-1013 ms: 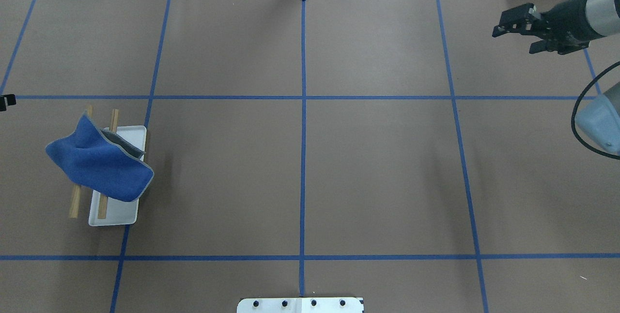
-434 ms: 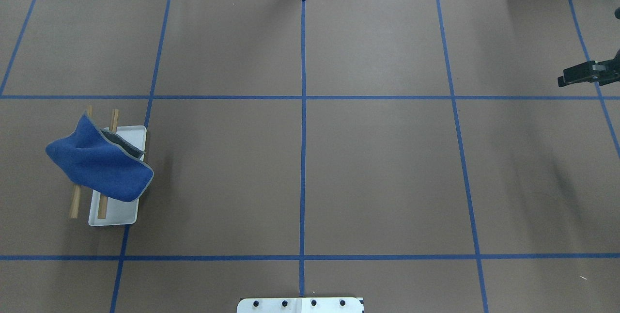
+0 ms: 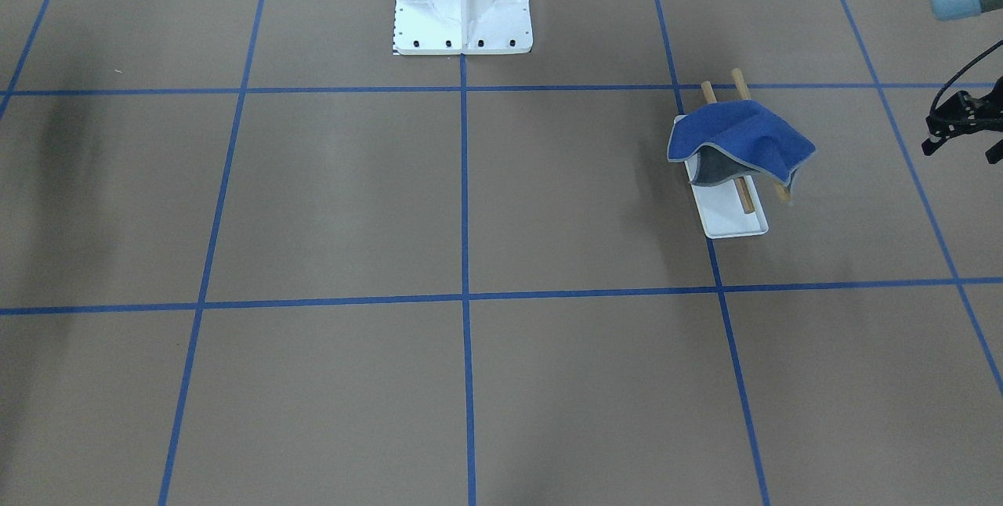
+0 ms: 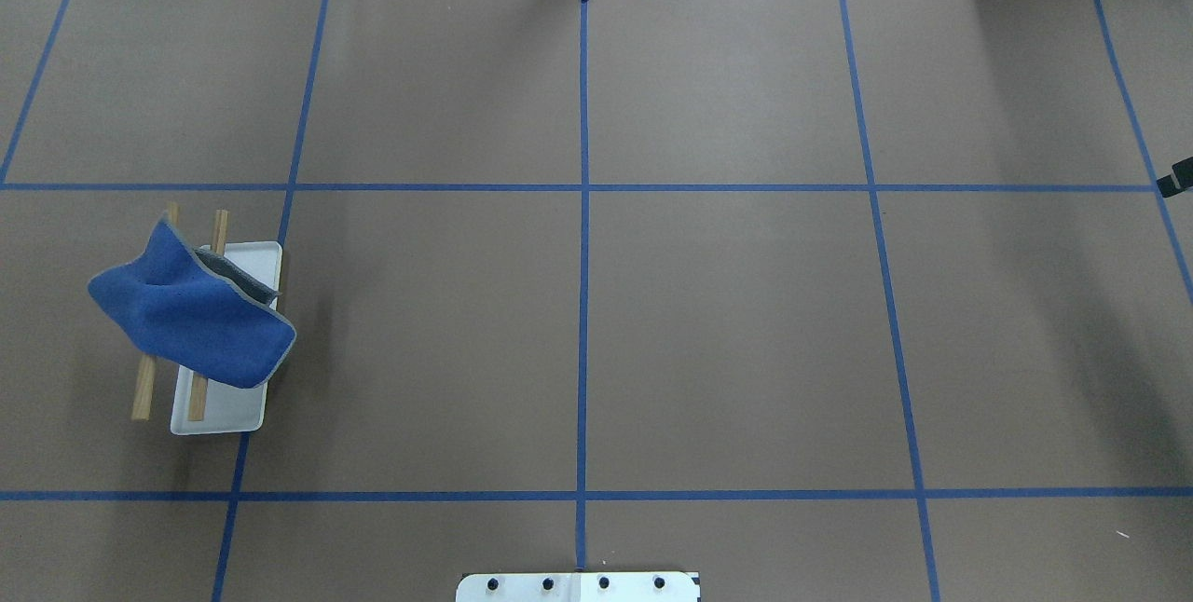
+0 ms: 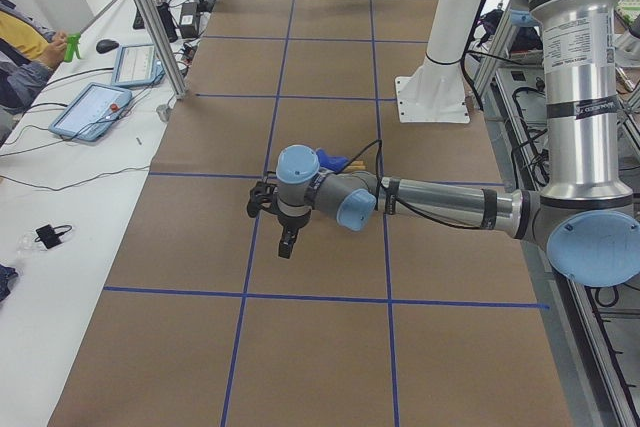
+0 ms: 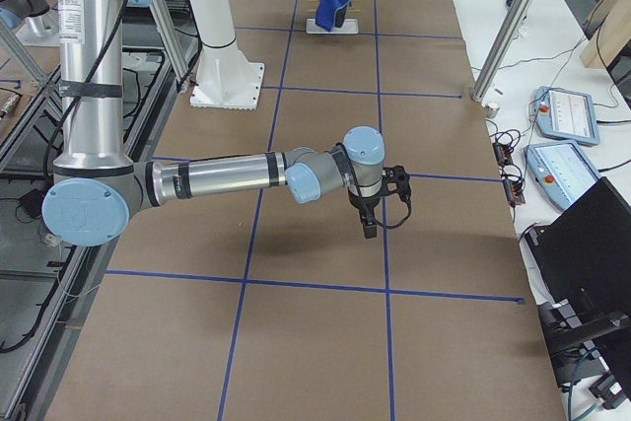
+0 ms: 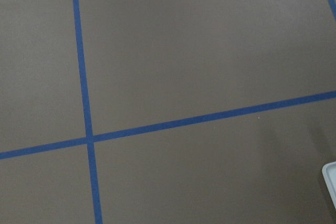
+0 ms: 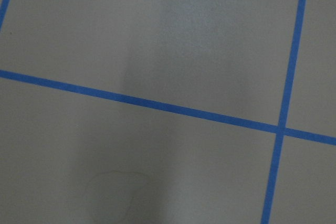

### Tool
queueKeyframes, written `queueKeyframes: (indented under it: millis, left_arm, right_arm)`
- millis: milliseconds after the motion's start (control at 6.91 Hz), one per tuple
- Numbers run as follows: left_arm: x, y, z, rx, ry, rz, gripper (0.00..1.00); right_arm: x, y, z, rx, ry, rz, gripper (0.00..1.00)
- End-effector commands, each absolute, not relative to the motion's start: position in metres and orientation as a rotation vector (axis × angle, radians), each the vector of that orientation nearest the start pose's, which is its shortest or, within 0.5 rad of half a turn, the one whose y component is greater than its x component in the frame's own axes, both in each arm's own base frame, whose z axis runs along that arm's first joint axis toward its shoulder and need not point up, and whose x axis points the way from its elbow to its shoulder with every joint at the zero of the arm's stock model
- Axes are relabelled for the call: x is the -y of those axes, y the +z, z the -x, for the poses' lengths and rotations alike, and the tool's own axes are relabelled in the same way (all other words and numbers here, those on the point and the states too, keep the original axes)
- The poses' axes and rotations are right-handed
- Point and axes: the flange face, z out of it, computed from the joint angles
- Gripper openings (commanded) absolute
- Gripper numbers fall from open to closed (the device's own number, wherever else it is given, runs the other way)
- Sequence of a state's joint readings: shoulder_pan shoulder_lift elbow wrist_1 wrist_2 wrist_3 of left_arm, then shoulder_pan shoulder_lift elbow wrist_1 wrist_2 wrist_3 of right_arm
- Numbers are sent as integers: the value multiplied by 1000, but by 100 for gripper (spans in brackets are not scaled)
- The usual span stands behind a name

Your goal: Hang towel on rack

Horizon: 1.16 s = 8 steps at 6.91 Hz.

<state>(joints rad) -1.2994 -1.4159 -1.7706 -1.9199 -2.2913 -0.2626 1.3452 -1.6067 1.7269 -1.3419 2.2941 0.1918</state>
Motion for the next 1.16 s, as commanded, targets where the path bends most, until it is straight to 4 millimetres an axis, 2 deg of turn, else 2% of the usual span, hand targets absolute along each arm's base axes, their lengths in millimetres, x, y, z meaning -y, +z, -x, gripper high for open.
queueKeyframes:
  millis: [0, 289, 579, 724, 1013]
  left_arm:
    - [440, 634, -42, -778, 209, -145, 98]
    - [438, 637, -41, -787, 196, -99, 98]
    - [445, 629, -42, -797, 182, -64, 98]
    - [444, 634, -41, -789, 286, -92, 98]
    - [466, 619, -14, -773, 345, -110, 98]
  right_arm:
    - [491, 590, 24, 756, -222, -150, 100]
    - [495, 585, 19, 756, -214, -160, 100]
    - [509, 574, 29, 746, -224, -112, 100]
    - [511, 574, 27, 741, -272, -108, 100]
    - [528, 557, 16, 724, -329, -90, 100]
